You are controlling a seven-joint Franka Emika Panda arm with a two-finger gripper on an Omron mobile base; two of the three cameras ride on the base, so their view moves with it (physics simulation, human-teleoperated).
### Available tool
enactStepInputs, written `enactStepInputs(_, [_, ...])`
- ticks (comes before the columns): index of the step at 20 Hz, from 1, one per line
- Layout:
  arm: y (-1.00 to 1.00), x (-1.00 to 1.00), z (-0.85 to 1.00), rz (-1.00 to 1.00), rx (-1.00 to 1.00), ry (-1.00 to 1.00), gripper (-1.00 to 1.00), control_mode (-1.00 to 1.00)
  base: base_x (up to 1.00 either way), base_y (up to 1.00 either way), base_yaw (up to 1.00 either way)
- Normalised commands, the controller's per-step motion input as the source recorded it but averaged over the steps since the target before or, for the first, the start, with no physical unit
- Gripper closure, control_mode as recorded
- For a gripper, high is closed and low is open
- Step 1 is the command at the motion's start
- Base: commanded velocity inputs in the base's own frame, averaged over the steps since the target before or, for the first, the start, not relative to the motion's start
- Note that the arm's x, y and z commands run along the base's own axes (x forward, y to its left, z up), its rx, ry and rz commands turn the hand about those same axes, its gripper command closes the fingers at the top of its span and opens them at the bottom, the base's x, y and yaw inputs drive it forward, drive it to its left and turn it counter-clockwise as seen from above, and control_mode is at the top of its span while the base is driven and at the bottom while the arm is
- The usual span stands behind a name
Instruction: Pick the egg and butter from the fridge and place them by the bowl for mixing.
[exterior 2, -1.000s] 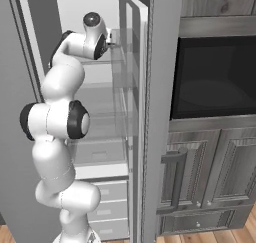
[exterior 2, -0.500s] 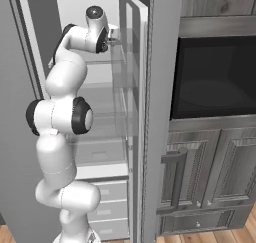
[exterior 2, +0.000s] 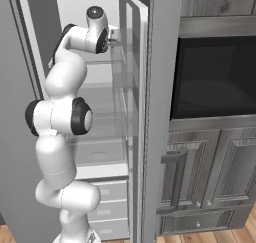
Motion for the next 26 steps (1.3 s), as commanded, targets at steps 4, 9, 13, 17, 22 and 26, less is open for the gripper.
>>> enactStepInputs(4, [0.0, -0.03, -0.15, 0.0, 0.0, 0.0, -1.0, -1.0, 0.0, 0.0, 0.0])
enactStepInputs(9, [0.0, 0.0, -0.21, 0.0, 0.0, 0.0, -1.0, -1.0, 0.0, 0.0, 0.0])
enactStepInputs(13, [0.06, 0.0, -0.34, 0.0, -0.02, 0.0, -1.0, -1.0, 0.0, 0.0, 0.0])
enactStepInputs(17, [0.11, 0.0, -0.45, 0.0, -0.08, 0.0, -1.0, -1.0, 0.0, 0.0, 0.0])
enactStepInputs(22, [0.16, 0.0, -0.39, 0.0, -0.08, 0.0, 1.0, -1.0, 0.0, 0.0, 0.0])
enactStepInputs(26, [0.0, 0.0, 0.0, 0.0, 0.0, 0.0, 1.0, -1.0, 0.0, 0.0, 0.0])
